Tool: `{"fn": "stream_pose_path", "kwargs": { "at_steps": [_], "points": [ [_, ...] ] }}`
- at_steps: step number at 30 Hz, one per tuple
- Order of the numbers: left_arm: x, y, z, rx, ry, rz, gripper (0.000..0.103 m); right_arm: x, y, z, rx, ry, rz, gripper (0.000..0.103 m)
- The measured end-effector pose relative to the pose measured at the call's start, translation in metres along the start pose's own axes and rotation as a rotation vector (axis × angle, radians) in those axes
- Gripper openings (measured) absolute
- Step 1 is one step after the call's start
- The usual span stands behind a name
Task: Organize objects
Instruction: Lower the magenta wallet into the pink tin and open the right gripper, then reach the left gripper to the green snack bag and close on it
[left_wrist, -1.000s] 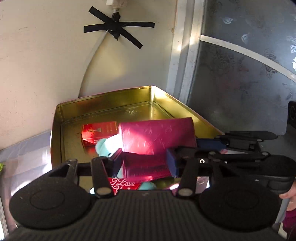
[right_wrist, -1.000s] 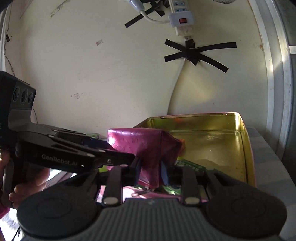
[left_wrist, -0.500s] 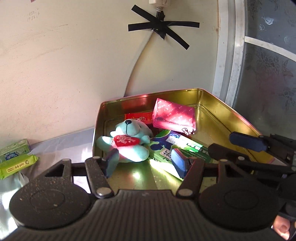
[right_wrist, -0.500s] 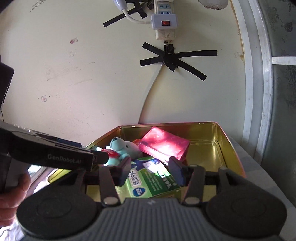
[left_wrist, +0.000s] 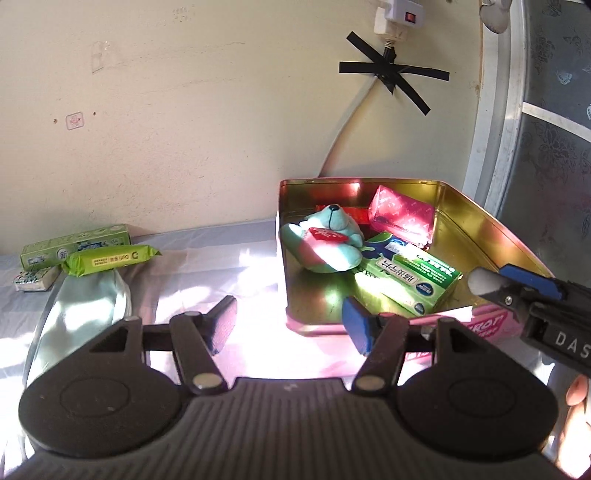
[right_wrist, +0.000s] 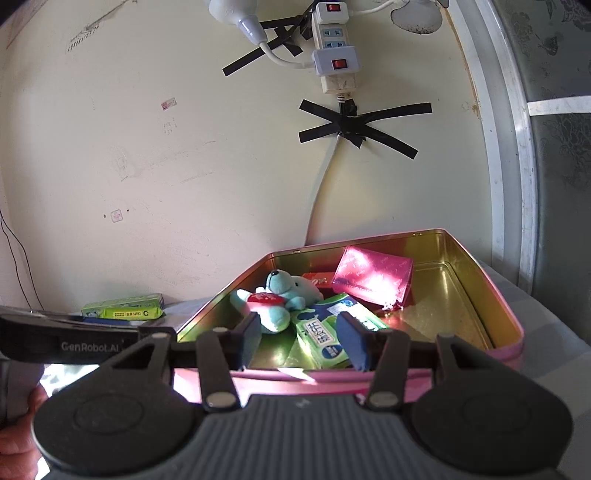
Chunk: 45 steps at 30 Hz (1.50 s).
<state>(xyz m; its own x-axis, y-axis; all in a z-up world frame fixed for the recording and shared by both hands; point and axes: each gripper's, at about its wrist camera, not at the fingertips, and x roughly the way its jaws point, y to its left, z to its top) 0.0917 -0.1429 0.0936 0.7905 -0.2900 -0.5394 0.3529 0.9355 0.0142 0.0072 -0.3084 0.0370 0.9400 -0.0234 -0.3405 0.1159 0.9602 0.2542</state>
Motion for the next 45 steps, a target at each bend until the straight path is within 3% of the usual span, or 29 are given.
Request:
{"fn": "stream_pose_path", "kwargs": {
  "at_steps": [5,13,21,28,32,45],
  "points": [
    [-0.007,0.016,-0.017,-0.019,0.003,0.033,0.065,-0.015,0.008,-0.011,0.068,-0.007,0.014,0.047],
    [-0.018,0.044,-0.047,-0.026,0.004,0.097,0.068,-0.011,0.041,-0.023,0.020,0.038,0.057,0.047],
    [-0.023,0.082,-0.082,-0.042,0.031,0.194,0.068,0.012,0.083,-0.046,-0.039,0.133,0.143,0.047],
    [-0.034,0.095,-0.106,0.023,-0.026,0.258,0.073,0.039,0.118,-0.075,-0.089,0.243,0.214,0.047],
    [-0.035,0.107,-0.110,-0.032,-0.022,0.243,0.074,0.051,0.127,-0.092,-0.111,0.306,0.215,0.048],
    [-0.032,0.111,-0.111,-0.076,-0.022,0.234,0.074,0.052,0.125,-0.094,-0.102,0.298,0.229,0.051]
  ]
}}
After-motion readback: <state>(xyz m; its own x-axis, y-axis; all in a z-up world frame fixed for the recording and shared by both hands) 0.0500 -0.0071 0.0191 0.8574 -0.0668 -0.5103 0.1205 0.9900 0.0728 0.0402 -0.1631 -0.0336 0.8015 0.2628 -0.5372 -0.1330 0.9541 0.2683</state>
